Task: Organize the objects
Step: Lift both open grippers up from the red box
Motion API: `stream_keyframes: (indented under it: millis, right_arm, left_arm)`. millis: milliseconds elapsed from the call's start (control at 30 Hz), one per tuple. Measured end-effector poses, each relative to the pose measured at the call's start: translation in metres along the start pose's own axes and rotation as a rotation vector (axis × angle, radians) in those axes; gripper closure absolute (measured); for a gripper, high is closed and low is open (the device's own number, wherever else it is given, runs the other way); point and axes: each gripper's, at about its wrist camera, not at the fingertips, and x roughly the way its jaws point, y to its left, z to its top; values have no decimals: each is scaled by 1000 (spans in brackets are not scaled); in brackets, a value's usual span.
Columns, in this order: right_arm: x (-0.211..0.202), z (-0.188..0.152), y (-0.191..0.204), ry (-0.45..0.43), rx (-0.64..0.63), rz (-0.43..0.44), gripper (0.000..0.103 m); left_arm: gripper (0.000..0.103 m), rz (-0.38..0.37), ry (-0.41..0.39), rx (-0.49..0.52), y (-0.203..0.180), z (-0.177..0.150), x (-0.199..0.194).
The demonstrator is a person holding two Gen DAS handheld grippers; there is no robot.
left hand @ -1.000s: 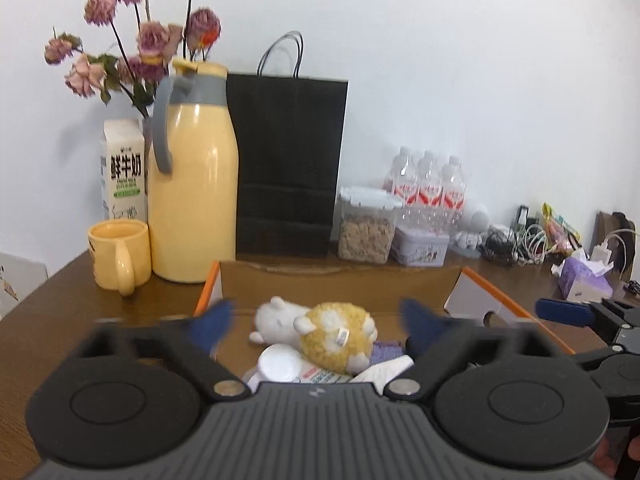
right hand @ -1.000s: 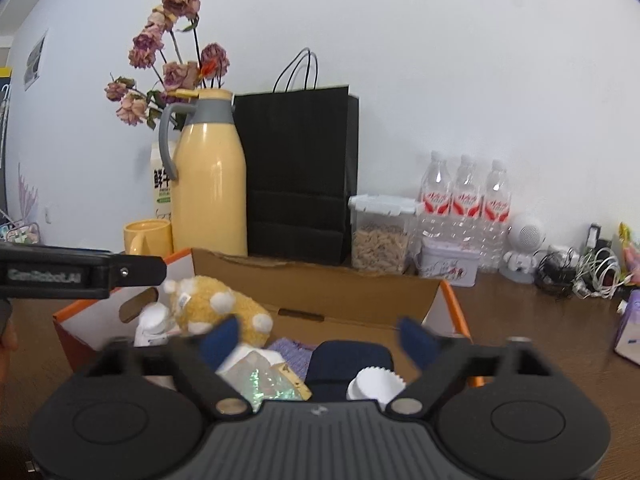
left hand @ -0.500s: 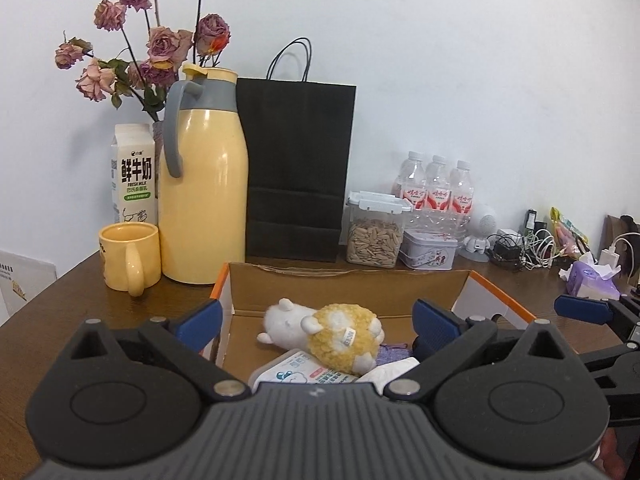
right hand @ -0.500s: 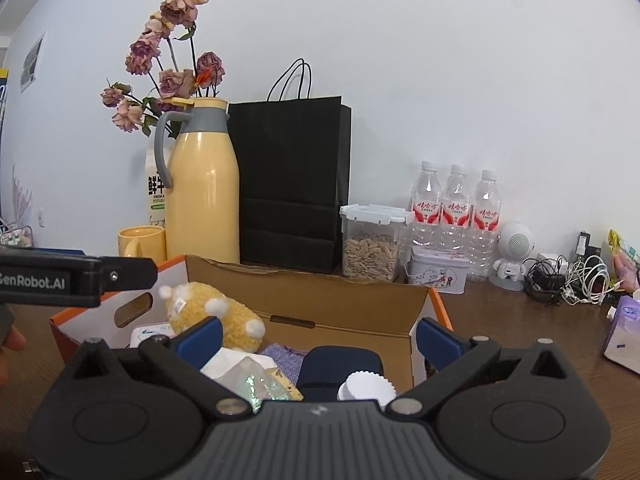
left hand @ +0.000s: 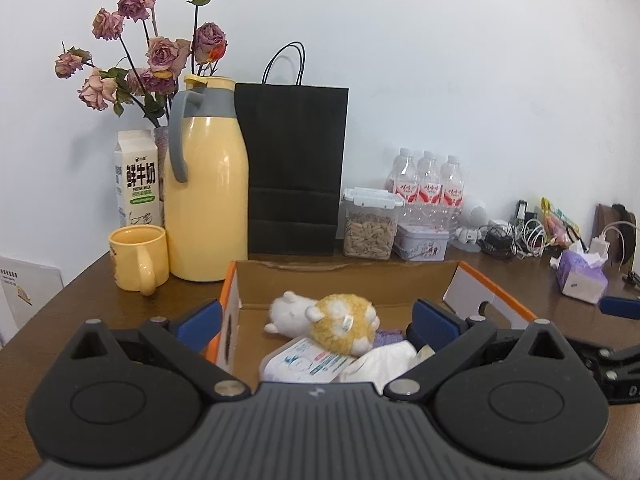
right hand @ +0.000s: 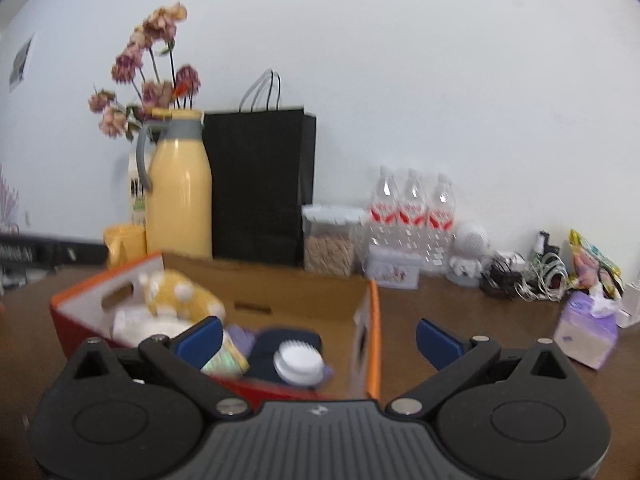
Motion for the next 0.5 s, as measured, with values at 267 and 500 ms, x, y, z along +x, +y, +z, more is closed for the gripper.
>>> stream_keyframes:
  millis: [267, 500]
  right_arm:
    - [-9, -44, -22, 187, -5, -37, 0]
    - [-14, -64, -27, 268, 24, -39, 0]
  left_arm:
    - [0, 9, 92, 7, 11, -14, -14]
    - [0, 15, 168, -21, 17, -26, -26]
